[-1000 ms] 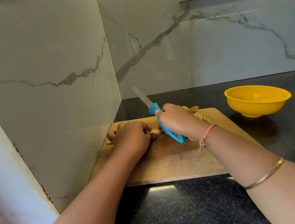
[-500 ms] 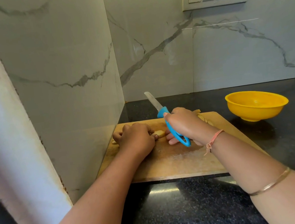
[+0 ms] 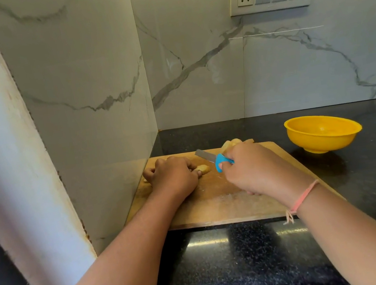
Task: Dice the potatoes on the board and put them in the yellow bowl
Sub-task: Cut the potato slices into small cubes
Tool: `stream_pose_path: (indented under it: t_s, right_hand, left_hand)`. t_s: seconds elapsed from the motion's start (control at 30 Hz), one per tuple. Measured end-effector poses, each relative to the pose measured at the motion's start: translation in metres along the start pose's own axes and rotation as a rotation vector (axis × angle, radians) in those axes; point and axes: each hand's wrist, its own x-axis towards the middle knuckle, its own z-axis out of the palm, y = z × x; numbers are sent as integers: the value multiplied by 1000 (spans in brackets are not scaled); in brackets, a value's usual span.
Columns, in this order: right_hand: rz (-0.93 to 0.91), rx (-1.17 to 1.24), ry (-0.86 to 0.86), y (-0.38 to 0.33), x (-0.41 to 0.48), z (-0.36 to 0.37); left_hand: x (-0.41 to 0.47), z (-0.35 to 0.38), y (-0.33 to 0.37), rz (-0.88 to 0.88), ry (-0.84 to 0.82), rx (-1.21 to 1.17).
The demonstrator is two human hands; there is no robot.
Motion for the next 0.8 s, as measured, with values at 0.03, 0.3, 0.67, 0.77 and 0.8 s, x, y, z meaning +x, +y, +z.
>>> stream_pose_path:
  t_s: [0.03, 0.3, 0.67, 0.77, 0.8]
  right_hand:
    - [2, -23, -11, 0, -5, 1]
    - [2, -132, -35, -5, -19, 7]
    - [-71, -221, -127, -26, -17, -2]
    - [-86, -223, -126, -22, -21, -1]
    - [-95, -223, -117, -20, -23, 0]
  left_hand:
    - [0, 0, 0, 1, 2, 0]
    - [-2, 0, 1, -1, 15, -33]
    - [1, 1, -1, -20, 33, -34]
    - [3, 1, 0, -20, 25, 24]
    - [4, 1, 1, -21, 22, 37]
